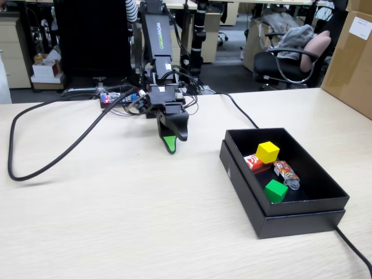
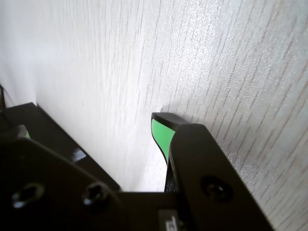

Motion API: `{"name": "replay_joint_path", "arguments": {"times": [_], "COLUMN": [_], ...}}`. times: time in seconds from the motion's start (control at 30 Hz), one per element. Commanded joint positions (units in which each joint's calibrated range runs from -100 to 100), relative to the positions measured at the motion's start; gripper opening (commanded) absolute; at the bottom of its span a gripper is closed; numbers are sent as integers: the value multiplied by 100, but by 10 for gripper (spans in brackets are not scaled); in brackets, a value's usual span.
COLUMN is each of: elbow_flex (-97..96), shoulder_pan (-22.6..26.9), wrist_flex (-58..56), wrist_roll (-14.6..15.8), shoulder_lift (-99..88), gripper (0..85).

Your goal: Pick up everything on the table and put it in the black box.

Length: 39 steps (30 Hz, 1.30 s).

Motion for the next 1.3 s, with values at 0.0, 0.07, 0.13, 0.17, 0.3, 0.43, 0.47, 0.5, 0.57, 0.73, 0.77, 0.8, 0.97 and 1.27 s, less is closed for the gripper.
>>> {"name": "replay_joint_path", "arguments": {"times": [0.0,0.07,0.13,0.17,0.3,0.43,0.47,0.5,0.57,0.73,0.77,0.8,0.97,1.27], "elbow_flex": [28,-44,-162,-289,-498,-706,-742,-770,-824,-897,-915,-915,-951,-1105], "shoulder_pan": [-34,-73,-88,-88,-88,-88,-88,-88,-88,-103,-122,-127,-151,-181], "wrist_flex": [540,549,549,558,722,825,825,817,825,851,903,912,929,1102], "wrist_roll": [63,112,151,190,234,234,234,234,234,234,234,234,225,225], "shoulder_lift": [-321,-402,-482,-516,-482,-413,-413,-402,-367,-92,-80,-80,-80,-115], "gripper": [500,503,503,503,503,503,504,504,503,501,501,501,492,491]}}
